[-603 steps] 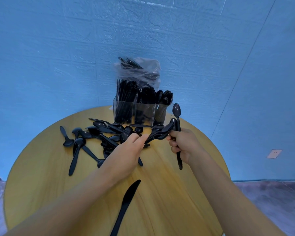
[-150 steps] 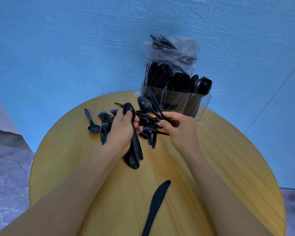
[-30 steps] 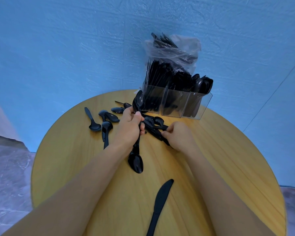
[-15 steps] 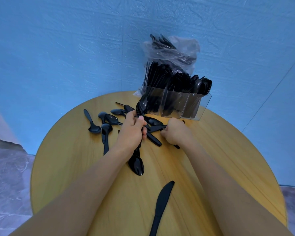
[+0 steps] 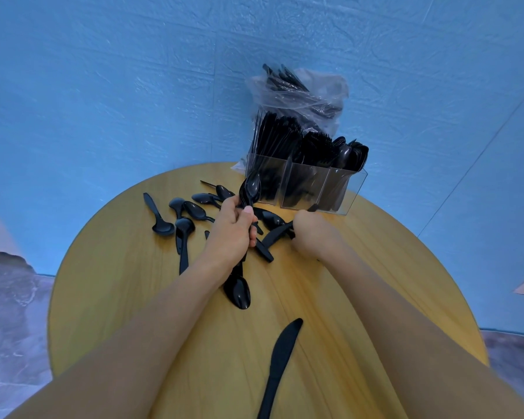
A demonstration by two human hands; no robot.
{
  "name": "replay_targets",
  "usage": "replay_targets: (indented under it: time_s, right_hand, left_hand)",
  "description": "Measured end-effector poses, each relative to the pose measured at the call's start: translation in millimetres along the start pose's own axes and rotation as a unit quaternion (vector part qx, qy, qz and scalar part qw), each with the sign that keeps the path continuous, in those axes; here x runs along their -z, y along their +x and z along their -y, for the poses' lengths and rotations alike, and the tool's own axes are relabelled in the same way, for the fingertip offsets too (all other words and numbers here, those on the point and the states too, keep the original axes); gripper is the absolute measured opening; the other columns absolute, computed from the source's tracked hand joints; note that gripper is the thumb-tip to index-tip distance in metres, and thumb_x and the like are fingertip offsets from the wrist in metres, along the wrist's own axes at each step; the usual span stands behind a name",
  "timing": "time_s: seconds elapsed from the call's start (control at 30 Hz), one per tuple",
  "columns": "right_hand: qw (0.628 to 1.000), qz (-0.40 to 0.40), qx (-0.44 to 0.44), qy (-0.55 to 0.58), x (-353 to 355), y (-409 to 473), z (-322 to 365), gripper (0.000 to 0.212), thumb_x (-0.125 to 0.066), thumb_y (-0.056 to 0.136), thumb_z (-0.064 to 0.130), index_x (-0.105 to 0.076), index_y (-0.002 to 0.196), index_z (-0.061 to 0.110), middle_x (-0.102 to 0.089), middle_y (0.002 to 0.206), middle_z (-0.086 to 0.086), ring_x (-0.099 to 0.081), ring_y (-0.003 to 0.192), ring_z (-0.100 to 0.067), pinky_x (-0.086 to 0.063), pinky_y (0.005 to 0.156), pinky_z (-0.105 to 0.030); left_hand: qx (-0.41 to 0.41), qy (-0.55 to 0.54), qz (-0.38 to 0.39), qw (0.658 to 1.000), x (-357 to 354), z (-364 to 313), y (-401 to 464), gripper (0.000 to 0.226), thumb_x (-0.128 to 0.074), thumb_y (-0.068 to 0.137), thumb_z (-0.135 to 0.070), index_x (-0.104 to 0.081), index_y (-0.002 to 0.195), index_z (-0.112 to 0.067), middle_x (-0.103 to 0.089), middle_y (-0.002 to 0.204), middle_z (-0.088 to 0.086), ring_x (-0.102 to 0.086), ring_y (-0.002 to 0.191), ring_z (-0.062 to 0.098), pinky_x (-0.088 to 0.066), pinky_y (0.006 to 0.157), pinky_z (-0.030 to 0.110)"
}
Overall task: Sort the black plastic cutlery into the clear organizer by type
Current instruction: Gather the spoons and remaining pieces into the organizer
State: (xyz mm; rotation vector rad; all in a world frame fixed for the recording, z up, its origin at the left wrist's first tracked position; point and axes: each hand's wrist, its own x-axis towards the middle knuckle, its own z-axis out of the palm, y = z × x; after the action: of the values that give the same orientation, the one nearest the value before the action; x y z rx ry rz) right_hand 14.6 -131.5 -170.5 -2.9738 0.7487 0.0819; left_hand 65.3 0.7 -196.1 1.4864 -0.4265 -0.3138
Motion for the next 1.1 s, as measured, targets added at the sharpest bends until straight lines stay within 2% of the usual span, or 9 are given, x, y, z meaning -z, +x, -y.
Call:
replay_targets:
  time_s: [0.17, 0.27, 0.37, 0.43, 0.53, 0.6, 0.7, 0.87, 1.1]
  right_hand:
    - [1.000, 0.026, 0.004, -0.005, 2, 1, 0, 0.002, -0.052, 0.091, 0.006, -0.050, 0.090, 0.007, -0.054, 0.081, -0.006, -0.057, 0.081, -0.025, -0.051, 0.068, -0.033]
    - [1.000, 0.023, 0.011, 0.002, 14, 2, -6, 0.005, -0.049, 0.092, 0.003, -0.054, 0.094, 0.002, -0.050, 0.073, -0.005, -0.053, 0.071, -0.022, -0.048, 0.064, -0.035]
    - [0.989, 0.029, 0.006, 0.143, 34, -3, -12, 0.012, -0.050, 0.095, 0.007, -0.061, 0.090, 0.002, -0.051, 0.070, -0.007, -0.051, 0.064, -0.019, -0.046, 0.062, -0.032]
    - [0.940, 0.055, -0.019, 0.337, 44, -11, -14, 0.020, -0.054, 0.094, 0.007, -0.061, 0.076, 0.005, -0.054, 0.066, -0.007, -0.053, 0.058, -0.015, -0.049, 0.058, -0.026]
    - [0.794, 0.110, -0.053, 0.595, 45, -23, -9, 0.015, -0.055, 0.093, 0.003, -0.064, 0.082, 0.003, -0.059, 0.070, -0.006, -0.055, 0.060, -0.011, -0.051, 0.054, -0.021]
    - [0.721, 0.111, -0.071, 0.681, 38, -27, -2, 0.013, -0.053, 0.093, 0.003, -0.065, 0.086, 0.001, -0.058, 0.071, -0.005, -0.054, 0.062, -0.012, -0.053, 0.055, -0.020]
    - [0.648, 0.100, -0.094, 0.749, 23, -31, 14, 0.016, -0.053, 0.094, 0.006, -0.065, 0.084, 0.003, -0.058, 0.067, -0.003, -0.054, 0.062, -0.011, -0.053, 0.059, -0.021]
    - [0.579, 0.067, -0.088, 0.808, 7, -34, 40, 0.013, -0.054, 0.093, 0.006, -0.065, 0.089, 0.001, -0.065, 0.063, -0.005, -0.060, 0.051, -0.010, -0.053, 0.051, -0.020]
    - [0.607, -0.013, -0.106, 0.788, -1, -30, 45, 0.001, -0.064, 0.086, 0.004, -0.065, 0.086, 0.004, -0.068, 0.075, -0.008, -0.065, 0.056, -0.011, -0.053, 0.052, -0.025]
  left_hand:
    - [-0.001, -0.008, 0.002, 1.000, 0, -1, -1, 0.037, -0.035, 0.102, -0.016, -0.035, 0.138, -0.009, -0.048, 0.083, 0.000, -0.044, 0.055, 0.004, -0.042, 0.050, 0.014]
    - [-0.008, -0.011, 0.006, 1.000, 0, -2, -2, 0.036, -0.035, 0.102, -0.016, -0.036, 0.137, -0.009, -0.047, 0.081, 0.000, -0.044, 0.055, 0.003, -0.043, 0.052, 0.016]
    - [-0.019, -0.018, 0.004, 1.000, 0, -5, -3, 0.035, -0.034, 0.102, -0.015, -0.036, 0.137, -0.011, -0.047, 0.079, -0.001, -0.044, 0.054, 0.003, -0.043, 0.054, 0.018]
    - [-0.024, -0.024, 0.000, 0.999, 0, -5, -3, 0.035, -0.034, 0.102, -0.015, -0.035, 0.137, -0.011, -0.047, 0.080, -0.001, -0.045, 0.054, 0.002, -0.044, 0.055, 0.019]
    - [-0.028, -0.033, -0.004, 0.999, 0, -4, -2, 0.034, -0.034, 0.102, -0.015, -0.037, 0.135, -0.011, -0.048, 0.083, -0.001, -0.047, 0.054, 0.001, -0.046, 0.057, 0.021]
    - [-0.027, -0.045, -0.005, 0.999, 0, -5, -2, 0.030, -0.033, 0.102, -0.014, -0.039, 0.131, -0.012, -0.048, 0.084, 0.000, -0.049, 0.056, 0.001, -0.049, 0.059, 0.020]
    - [-0.030, -0.078, -0.008, 0.996, -1, -8, -3, 0.019, -0.033, 0.102, -0.011, -0.044, 0.115, -0.019, -0.047, 0.083, 0.001, -0.049, 0.062, 0.005, -0.052, 0.061, 0.019]
    - [-0.034, -0.067, -0.015, 0.997, -2, -4, -1, 0.028, -0.035, 0.102, -0.012, -0.043, 0.128, -0.009, -0.056, 0.086, 0.002, -0.053, 0.070, 0.006, -0.055, 0.069, 0.021]
    - [-0.031, -0.031, 0.009, 0.999, -2, -2, -3, 0.035, -0.039, 0.101, -0.018, -0.039, 0.136, -0.016, -0.059, 0.104, -0.004, -0.061, 0.090, 0.002, -0.050, 0.072, 0.015]
